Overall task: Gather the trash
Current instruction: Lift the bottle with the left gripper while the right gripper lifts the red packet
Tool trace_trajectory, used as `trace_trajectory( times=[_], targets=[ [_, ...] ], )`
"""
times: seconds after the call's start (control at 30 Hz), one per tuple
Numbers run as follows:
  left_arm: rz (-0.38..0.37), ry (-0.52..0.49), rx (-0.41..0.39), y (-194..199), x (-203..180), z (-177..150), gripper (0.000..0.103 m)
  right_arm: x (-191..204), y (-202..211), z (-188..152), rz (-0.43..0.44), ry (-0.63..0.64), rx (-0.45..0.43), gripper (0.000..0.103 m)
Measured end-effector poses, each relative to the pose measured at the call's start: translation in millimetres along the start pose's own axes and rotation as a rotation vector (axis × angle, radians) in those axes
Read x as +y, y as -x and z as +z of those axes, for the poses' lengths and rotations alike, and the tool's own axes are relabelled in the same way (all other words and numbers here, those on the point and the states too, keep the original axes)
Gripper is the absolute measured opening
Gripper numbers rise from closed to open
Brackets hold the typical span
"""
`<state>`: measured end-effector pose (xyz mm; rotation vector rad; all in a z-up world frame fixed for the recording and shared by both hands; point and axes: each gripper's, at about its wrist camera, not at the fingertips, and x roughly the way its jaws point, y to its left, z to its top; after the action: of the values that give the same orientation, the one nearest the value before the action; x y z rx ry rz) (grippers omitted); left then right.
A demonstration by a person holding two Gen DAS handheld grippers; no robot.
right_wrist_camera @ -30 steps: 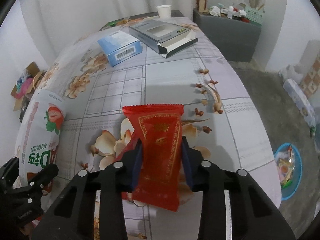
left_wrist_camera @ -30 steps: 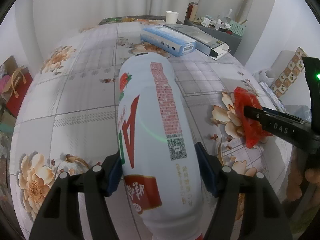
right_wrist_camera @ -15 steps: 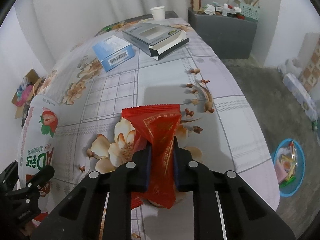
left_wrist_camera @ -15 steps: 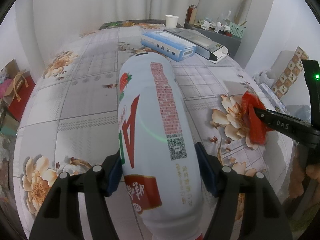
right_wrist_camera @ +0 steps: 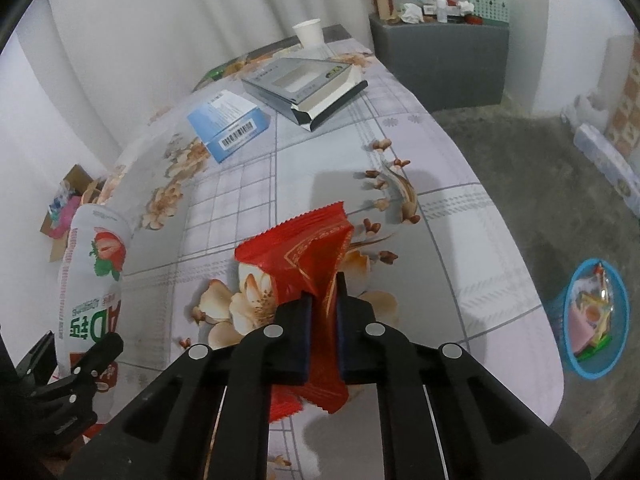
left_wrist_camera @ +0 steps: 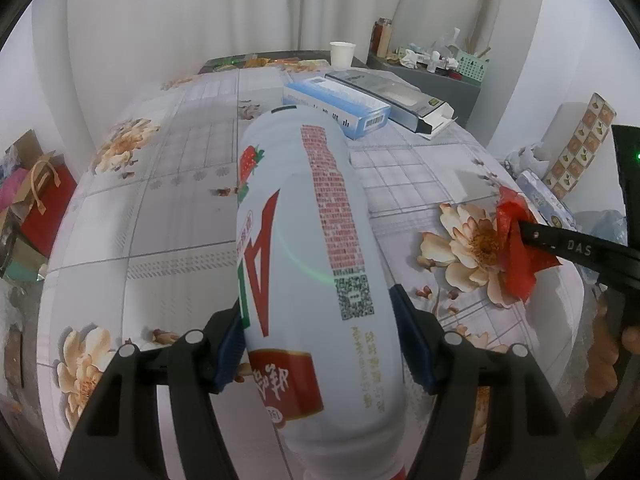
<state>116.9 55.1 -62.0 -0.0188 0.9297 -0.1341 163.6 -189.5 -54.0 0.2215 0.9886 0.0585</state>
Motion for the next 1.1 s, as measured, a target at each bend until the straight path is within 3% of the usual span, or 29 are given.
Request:
trace_trajectory(
  times=[0.7, 0.8, 0.97, 1.1],
  targets=[
    [0.013, -0.048, -0.091, 37.4, -17.7, 5.1, 0.065, 2.1, 48.8, 4.1, 0.06, -0.013, -0.11, 0.007],
    [-0.023, -0.077, -0.115, 45.9, -27.8, 11.5, 0.065, -9.8, 66.0, 4.9, 0.074, -0.052, -0.145, 0.007],
    [-0.158, -0.127, -0.126, 52.9, -55.9, 33.4, 0.065, -39.1, 97.2, -0.3, 0.059, -0.139, -0.218, 0.007],
    [-0.273, -0.217, -0.104, 47.9, -102.2, 58.3, 0.065, -85.6, 125.4, -13.4, 0.002, -0.252, -0.283, 0.007]
  ],
)
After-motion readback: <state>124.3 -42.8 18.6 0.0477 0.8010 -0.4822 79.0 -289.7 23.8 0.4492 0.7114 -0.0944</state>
